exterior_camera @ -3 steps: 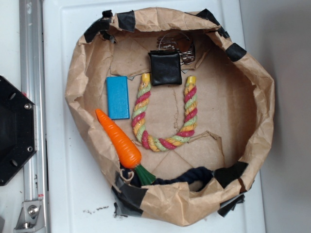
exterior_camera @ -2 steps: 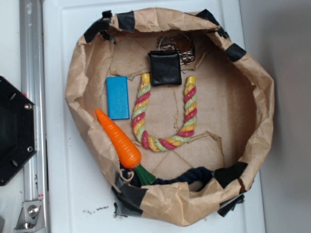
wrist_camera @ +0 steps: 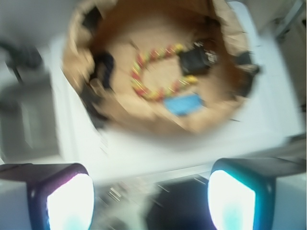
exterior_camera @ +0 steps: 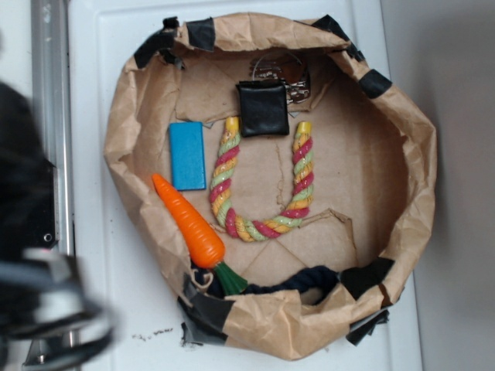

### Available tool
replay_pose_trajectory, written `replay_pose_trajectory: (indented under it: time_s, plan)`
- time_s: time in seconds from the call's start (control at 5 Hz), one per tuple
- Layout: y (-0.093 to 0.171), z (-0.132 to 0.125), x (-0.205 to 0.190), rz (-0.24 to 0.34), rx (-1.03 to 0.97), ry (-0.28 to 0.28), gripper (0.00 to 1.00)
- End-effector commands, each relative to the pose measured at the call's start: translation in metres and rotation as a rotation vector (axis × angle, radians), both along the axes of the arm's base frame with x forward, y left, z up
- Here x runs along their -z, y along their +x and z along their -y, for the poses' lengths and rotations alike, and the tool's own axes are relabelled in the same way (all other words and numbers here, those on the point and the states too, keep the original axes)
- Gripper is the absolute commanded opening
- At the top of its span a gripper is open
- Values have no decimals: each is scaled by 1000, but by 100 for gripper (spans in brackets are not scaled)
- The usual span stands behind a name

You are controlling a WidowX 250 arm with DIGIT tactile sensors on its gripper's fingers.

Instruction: Grab the multicolored rope.

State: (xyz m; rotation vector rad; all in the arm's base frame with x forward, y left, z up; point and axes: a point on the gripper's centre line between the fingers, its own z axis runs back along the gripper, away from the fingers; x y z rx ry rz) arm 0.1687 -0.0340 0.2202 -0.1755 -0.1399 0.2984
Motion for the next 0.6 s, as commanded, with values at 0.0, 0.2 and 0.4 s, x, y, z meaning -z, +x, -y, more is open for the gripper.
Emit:
replay_pose_trajectory:
  time_s: [0.0, 0.2, 0.4]
  plan:
    - [85, -14, 50, 56, -510, -15, 100]
    - [112, -35, 98, -26, -762, -30, 100]
    - [118, -44, 132, -68, -832, -5, 100]
